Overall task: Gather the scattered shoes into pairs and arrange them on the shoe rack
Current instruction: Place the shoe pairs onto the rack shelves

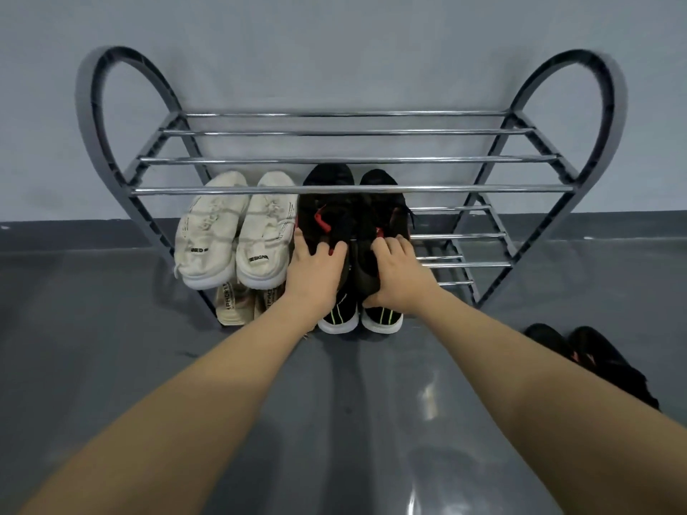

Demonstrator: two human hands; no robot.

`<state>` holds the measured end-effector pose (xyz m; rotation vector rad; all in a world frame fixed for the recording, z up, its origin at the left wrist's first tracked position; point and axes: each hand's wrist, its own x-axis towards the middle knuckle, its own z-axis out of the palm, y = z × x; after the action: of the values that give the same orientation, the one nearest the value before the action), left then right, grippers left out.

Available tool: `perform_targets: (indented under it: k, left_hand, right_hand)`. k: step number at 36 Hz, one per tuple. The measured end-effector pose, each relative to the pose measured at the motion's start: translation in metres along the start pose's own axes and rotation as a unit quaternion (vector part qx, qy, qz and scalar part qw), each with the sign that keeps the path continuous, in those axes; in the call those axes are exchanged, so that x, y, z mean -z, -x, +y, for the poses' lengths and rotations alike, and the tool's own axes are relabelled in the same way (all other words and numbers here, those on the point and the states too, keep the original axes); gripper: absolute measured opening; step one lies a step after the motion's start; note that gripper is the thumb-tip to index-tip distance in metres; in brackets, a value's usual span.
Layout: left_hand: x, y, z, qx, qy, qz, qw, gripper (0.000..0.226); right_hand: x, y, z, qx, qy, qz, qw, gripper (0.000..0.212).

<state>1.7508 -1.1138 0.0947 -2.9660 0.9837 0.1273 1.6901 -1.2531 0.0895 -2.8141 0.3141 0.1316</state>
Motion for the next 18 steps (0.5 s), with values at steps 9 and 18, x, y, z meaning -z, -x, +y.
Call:
perform_targets:
  k: [9,18]
  left_hand:
    - [0.004,-0.003,-0.007,-0.104,0.134,0.067,0.983,0.045]
    - [0.001,0.009,0.006,-0.073,0.062,0.093,0.991,0.040]
  right_hand:
    - [0.008,0.005,-0.002,0.021,0.039,0.075,0.996,0.041]
    - [0.013,0.009,0.000,0.026,0.039,0.065,0.997,0.035]
